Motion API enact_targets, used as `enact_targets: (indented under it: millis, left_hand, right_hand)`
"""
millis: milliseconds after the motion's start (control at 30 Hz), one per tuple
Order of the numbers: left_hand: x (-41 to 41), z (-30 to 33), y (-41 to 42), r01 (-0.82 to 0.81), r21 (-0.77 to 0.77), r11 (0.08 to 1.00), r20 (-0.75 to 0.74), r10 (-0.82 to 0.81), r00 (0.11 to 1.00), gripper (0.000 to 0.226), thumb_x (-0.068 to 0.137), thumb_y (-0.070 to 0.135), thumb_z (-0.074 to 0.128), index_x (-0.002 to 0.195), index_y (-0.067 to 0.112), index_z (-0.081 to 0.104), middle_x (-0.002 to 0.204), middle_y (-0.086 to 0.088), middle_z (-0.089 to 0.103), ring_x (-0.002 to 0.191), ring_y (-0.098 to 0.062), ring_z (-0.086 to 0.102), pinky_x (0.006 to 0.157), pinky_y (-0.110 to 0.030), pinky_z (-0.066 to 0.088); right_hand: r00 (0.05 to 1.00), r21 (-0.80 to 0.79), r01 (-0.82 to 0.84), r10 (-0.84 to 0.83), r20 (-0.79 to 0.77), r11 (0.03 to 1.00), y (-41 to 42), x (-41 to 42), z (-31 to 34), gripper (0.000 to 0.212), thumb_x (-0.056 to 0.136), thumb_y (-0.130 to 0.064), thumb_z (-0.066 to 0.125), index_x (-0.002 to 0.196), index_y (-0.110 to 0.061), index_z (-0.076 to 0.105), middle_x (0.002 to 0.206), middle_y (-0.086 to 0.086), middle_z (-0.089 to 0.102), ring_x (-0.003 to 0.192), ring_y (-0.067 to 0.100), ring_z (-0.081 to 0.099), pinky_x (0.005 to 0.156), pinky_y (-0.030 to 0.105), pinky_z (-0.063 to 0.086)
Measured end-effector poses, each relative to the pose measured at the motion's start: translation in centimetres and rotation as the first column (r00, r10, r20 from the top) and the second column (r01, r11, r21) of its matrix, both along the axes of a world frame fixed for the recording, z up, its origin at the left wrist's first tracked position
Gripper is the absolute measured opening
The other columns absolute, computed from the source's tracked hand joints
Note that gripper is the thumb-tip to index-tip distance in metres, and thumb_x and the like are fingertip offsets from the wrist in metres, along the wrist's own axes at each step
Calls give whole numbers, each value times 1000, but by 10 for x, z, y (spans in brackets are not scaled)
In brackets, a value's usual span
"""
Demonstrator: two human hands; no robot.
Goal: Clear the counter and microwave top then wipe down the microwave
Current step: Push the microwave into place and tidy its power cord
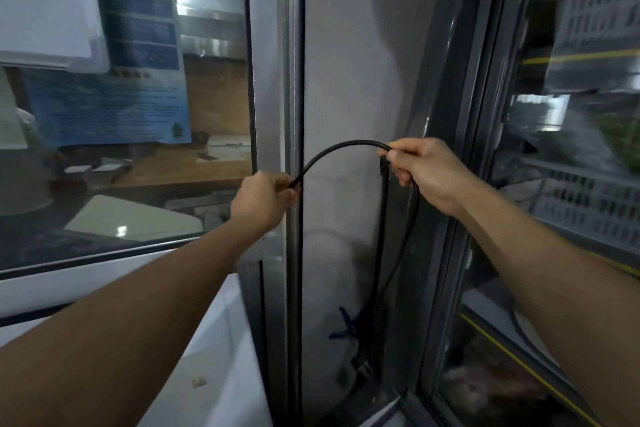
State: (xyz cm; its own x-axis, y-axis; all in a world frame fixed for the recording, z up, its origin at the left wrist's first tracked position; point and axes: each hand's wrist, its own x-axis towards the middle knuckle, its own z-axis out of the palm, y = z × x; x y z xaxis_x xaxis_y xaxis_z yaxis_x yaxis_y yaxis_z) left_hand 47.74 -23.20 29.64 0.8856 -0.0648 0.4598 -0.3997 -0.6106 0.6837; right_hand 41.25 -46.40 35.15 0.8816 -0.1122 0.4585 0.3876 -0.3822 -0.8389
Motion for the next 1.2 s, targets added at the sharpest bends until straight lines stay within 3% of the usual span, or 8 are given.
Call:
enact_targets:
  millis: [200, 500, 667, 800, 867, 1000, 1200]
  left_hand:
    - [7, 13, 6, -120, -42, 992, 23, 121, 992, 30, 90, 18, 58, 67, 36, 62, 86, 3, 71, 86, -19, 67, 85, -41, 55]
    - [-5, 16, 3, -146, 9, 989, -15, 146, 989, 14, 92, 21, 57, 87, 29, 68, 93, -3, 69, 89, -24, 64, 84, -44, 55]
    - [-32, 23, -28, 36, 141, 989, 8, -38, 999, 16, 91, 15, 56, 83, 26, 64, 89, -2, 68, 86, -21, 63, 78, -36, 54]
    - [-62, 47, -71, 283, 156, 946, 59, -295, 954, 10, 90, 16, 59, 85, 19, 67, 82, -1, 70, 83, -18, 66, 81, -35, 55]
    - [-72, 56, -86, 332, 177, 926, 65, -348, 935, 10, 91, 17, 58, 87, 17, 68, 80, 0, 70, 78, -17, 68, 81, -37, 56]
    - [-77, 65, -90, 279, 223, 934, 100, -307, 946, 13, 92, 21, 58, 82, 24, 65, 76, 5, 68, 72, -14, 68, 79, -40, 57]
    - [-78, 76, -73, 180, 53, 982, 137, -186, 973, 27, 92, 19, 58, 67, 32, 58, 70, 8, 67, 64, -9, 67, 74, -35, 58]
  right_hand:
    - [995, -191, -21, 3, -97, 981, -15, -5, 3, 18, 95, -7, 51, 91, -8, 69, 66, 2, 49, 55, 11, 40, 54, 23, 37]
    - [910, -144, -128, 59, -411, 981, -58, -46, -20, 16, 93, -9, 54, 95, -8, 70, 73, 3, 57, 64, 12, 53, 69, 30, 50]
    - [957, 23, -41, 46, -287, 999, -55, -59, -15, 18, 95, -6, 50, 91, -7, 67, 70, 3, 52, 58, 9, 47, 60, 27, 49]
    - [973, 5, 25, -23, -230, 1000, -46, -66, -6, 20, 96, -7, 50, 86, -8, 67, 69, 3, 52, 55, 8, 46, 57, 26, 48]
    - [976, -21, 24, -28, -217, 999, -41, -72, -6, 19, 96, -7, 50, 87, -9, 67, 69, 3, 52, 56, 9, 46, 58, 27, 49]
    - [960, -62, -21, 3, -278, 998, -42, -90, -13, 18, 97, -10, 48, 98, -7, 66, 71, 3, 53, 64, 13, 54, 70, 32, 55]
    - [922, -148, -87, 23, -386, 985, -52, -109, -22, 16, 96, -7, 50, 93, -14, 63, 78, 2, 63, 79, 14, 66, 77, 37, 56]
